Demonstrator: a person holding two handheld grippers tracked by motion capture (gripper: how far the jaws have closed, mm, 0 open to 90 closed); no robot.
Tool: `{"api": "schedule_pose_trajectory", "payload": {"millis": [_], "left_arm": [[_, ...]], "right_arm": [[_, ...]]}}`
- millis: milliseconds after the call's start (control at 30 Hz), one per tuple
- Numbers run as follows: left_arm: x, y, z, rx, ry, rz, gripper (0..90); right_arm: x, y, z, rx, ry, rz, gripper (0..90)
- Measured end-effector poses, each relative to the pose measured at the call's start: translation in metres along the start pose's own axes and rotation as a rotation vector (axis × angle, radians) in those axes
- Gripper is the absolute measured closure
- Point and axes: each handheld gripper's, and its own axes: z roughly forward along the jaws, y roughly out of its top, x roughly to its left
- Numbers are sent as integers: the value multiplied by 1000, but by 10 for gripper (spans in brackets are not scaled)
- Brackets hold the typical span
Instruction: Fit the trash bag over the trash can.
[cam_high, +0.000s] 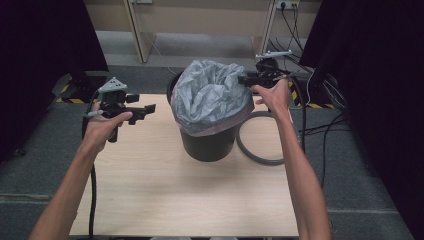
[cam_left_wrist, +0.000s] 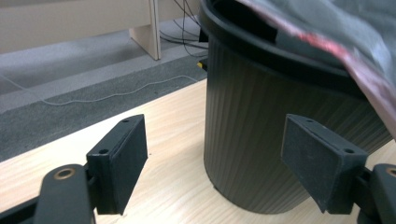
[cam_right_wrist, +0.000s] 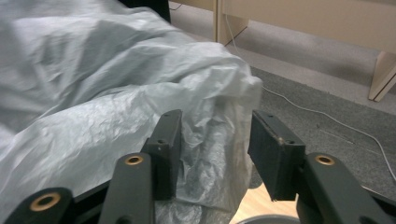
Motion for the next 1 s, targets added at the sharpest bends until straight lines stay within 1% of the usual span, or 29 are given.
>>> {"api": "schedule_pose_trajectory", "payload": {"millis": [100, 167, 300, 400, 467, 500, 567, 733, 800, 900, 1000], "left_arm": [[-4, 7, -1, -17, -11, -3, 226], [-7, 11, -2, -24, -17, 0, 228], [-15, 20, 1, -38, -32, -3, 232], [-21, 29, 5, -45, -45, -7, 246], [-26, 35, 9, -51, -49, 1, 266], [-29, 39, 11, -54, -52, 4, 293], [-32, 45, 18, -44, -55, 10, 338], [-37, 56, 36, 9, -60, 19, 439], [-39, 59, 42, 19, -57, 23, 461], [-43, 60, 50, 34, -72, 32, 498], [-47, 61, 56, 59, -74, 59, 538]], "right_arm": [[-1, 3, 5, -14, 3, 5, 505], [-2, 3, 4, -21, 1, 12, 471], [-6, 4, -7, -59, 0, 42, 423], [-8, 3, -17, -83, 11, 55, 416], [-8, 1, -22, -84, 12, 49, 416], [-8, 0, -23, -78, 11, 48, 414], [-9, -2, -26, -80, 13, 42, 412], [-8, -5, -30, -88, 22, 40, 408], [-8, -5, -31, -95, 26, 38, 407], [-9, -7, -32, -96, 29, 37, 406], [-9, -8, -33, -99, 30, 40, 405]]}}
